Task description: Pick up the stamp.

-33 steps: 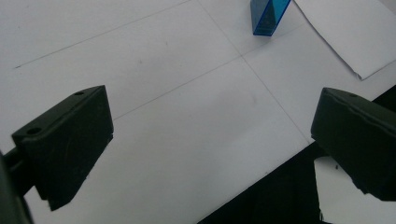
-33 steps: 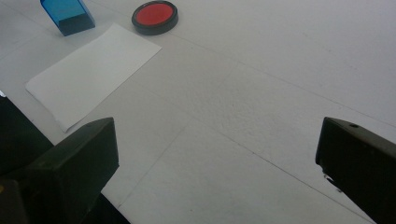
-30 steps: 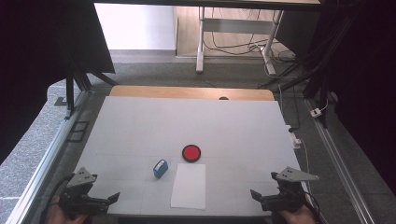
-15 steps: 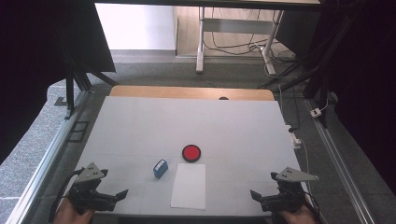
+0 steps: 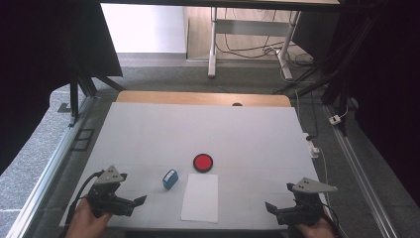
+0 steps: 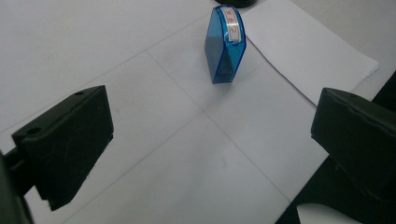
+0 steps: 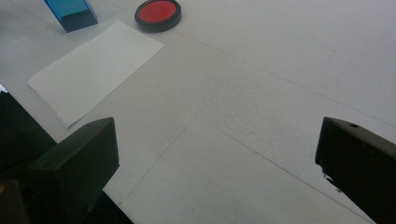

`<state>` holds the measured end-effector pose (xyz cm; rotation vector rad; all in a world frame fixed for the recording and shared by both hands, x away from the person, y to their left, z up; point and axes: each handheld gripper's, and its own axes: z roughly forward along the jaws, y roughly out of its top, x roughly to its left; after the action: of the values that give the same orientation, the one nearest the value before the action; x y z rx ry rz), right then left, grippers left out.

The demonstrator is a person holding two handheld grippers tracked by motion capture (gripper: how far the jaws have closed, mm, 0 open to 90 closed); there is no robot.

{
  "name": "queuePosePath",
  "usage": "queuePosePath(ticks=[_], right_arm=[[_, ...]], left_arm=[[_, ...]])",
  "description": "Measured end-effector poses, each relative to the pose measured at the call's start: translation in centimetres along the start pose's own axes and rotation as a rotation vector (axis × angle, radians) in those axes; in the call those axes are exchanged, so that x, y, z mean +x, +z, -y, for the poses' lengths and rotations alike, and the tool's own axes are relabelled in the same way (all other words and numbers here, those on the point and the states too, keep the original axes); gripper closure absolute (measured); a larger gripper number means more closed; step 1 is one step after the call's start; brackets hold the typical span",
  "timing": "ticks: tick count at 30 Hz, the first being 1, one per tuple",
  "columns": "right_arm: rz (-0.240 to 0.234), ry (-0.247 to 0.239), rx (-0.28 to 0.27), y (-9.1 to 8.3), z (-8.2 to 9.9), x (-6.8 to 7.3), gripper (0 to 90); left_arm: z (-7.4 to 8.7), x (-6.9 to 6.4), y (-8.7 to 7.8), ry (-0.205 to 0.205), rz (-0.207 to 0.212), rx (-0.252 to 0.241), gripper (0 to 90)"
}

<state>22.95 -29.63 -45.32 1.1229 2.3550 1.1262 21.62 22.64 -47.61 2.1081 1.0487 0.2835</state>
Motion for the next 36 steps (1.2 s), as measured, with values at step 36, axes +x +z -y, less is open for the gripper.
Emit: queuePosePath(ticks=[36], right_arm=[[0.0,-0.009,0.015,0.1,0.0,0.1,0.0]], left_arm=[[-5.1,-1.0,8.1,0.104,-0.001,0.111,0.0]])
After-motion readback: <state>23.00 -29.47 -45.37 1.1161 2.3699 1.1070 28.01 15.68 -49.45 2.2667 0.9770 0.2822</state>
